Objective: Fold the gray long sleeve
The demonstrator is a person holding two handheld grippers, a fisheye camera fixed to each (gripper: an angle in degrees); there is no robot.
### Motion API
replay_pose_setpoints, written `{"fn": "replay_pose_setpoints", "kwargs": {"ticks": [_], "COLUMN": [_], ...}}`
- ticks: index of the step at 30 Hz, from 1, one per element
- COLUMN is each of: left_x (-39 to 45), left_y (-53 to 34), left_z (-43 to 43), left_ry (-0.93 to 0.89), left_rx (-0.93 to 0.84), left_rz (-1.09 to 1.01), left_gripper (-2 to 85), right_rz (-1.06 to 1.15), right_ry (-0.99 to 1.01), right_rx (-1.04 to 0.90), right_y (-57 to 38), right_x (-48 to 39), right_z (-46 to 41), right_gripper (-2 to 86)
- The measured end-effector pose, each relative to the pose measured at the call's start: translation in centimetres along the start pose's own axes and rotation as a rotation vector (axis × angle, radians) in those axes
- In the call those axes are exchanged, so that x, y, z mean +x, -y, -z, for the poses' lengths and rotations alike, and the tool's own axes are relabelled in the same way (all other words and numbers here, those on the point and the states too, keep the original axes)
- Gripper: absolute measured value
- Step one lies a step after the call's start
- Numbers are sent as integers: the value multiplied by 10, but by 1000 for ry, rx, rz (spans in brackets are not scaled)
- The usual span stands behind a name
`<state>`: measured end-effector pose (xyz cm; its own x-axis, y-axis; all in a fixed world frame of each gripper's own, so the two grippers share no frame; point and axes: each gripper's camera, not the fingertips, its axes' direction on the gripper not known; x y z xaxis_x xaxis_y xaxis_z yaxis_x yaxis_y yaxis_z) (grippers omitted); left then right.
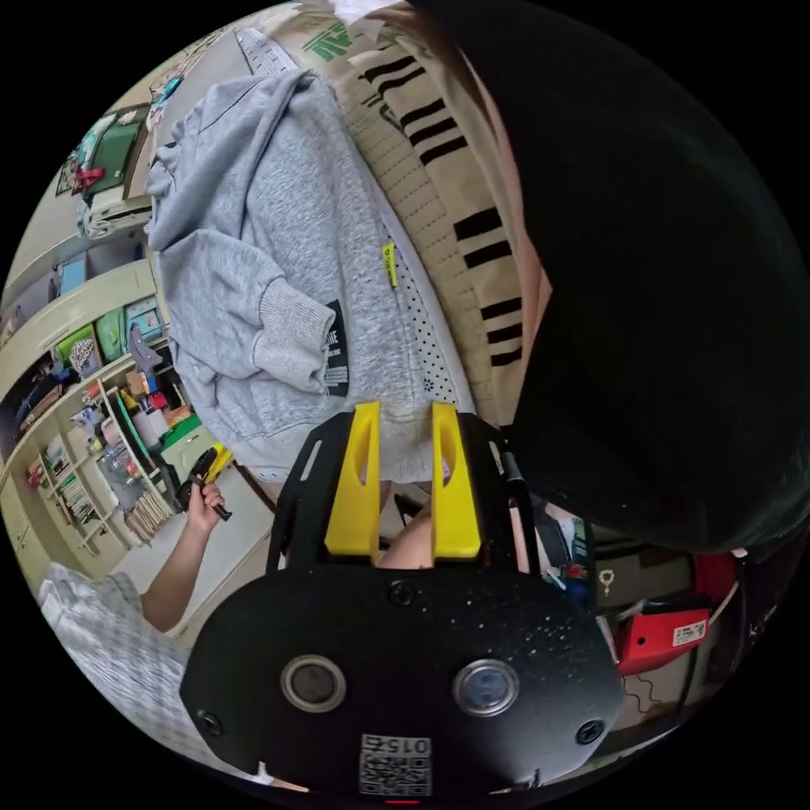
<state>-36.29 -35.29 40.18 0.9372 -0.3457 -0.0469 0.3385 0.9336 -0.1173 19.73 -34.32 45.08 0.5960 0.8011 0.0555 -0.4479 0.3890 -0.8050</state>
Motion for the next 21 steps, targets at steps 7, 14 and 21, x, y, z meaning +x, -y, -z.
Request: {"fn": "replay_pose_setpoints", "kwargs": {"ticks": [7, 14, 21], "left_x": [13, 31, 53], "left_y": [-6, -33, -59], "left_z": [7, 18, 16], "left_ry": [4, 65, 130], "left_rx": [-20, 22, -12], "left_rz": [-15, -49, -73], "left_gripper": [19, 6, 8], "right_rz": [92, 113, 137], "right_ry": [-95, -261, -460], "right_rx": [-28, -38, -74], "right_y": [0, -5, -11], "right_x": [-22, -38, -57], "right_z": [7, 18, 11], "right_gripper": [61, 52, 46]}}
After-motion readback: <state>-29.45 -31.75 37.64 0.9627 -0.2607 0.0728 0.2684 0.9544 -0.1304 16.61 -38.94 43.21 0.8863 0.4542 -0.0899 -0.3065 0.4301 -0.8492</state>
